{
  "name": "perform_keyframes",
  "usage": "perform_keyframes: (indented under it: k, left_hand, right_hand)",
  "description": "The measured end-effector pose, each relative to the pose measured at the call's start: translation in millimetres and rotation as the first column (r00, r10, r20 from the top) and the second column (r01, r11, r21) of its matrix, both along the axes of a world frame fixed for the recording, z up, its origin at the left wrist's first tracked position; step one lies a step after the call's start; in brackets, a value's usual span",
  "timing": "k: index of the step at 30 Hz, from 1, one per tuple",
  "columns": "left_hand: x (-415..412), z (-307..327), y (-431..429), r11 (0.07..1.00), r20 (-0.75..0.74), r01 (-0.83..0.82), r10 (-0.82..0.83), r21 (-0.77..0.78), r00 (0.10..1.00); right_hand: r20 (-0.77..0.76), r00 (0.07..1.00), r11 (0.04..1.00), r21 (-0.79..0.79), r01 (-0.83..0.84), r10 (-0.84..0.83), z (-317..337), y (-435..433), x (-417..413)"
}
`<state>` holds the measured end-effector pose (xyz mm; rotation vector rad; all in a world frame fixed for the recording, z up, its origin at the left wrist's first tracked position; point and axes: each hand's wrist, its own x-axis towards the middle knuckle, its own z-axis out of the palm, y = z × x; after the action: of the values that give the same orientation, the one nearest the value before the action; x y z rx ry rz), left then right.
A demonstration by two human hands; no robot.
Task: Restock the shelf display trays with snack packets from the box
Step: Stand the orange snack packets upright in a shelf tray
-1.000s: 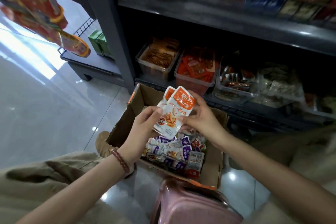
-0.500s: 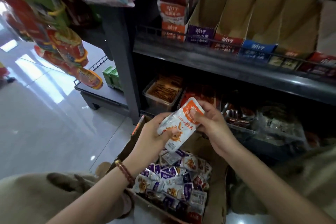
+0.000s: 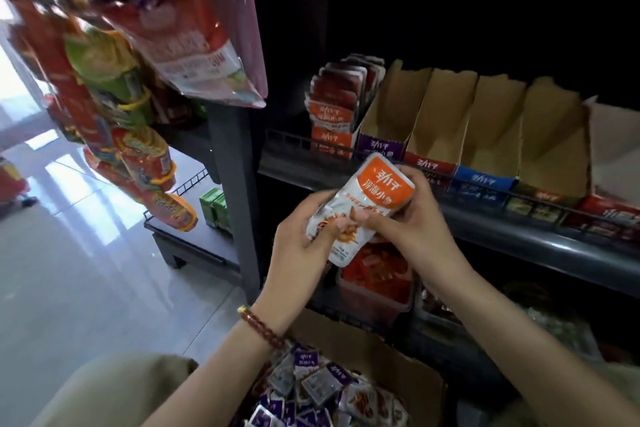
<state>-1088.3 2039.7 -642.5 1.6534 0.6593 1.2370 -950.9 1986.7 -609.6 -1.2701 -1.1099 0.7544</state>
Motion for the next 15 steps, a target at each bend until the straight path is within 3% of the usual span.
perform_keyframes:
  k: [2,5,7,9,12,15]
  left_hand:
    - [-1,12,16,0.998,-0.021,-0.01,0.012,0.057,1.0]
    - [-3,22,48,0.975,0.011,-0.097,0.096,0.202,0.995]
    - [1,21,75,0.884,-0.078,-0.226,0.281,0.409,0.957]
    - [11,12,101,0.754,-0.21,-0.237,0.445,0.613,0.871]
    - [29,-2,122,0.656,-0.294,-0.182,0.546,0.733,0.784]
    - [37,-9,134,0.54,-0.243,-0.158,0.596,0.827,0.765]
  right_hand:
    - [-0.031,0.998,0.998,0.035,-0.053,0.054,13,8,8]
    - [0.082,0.997,0.983,0.182,-0.024,0.009,38,22,21]
    - [0.094,0.992,0.948,0.316,0.045,-0.079,54,34,31]
    - [0.054,0.988,0.914,0.389,0.114,-0.146,65,48,41]
    - [-0.022,0.988,0.913,0.379,0.15,-0.153,69,67,49]
    - [-0.069,0.987,0.91,0.382,0.163,-0.148,63,79,54]
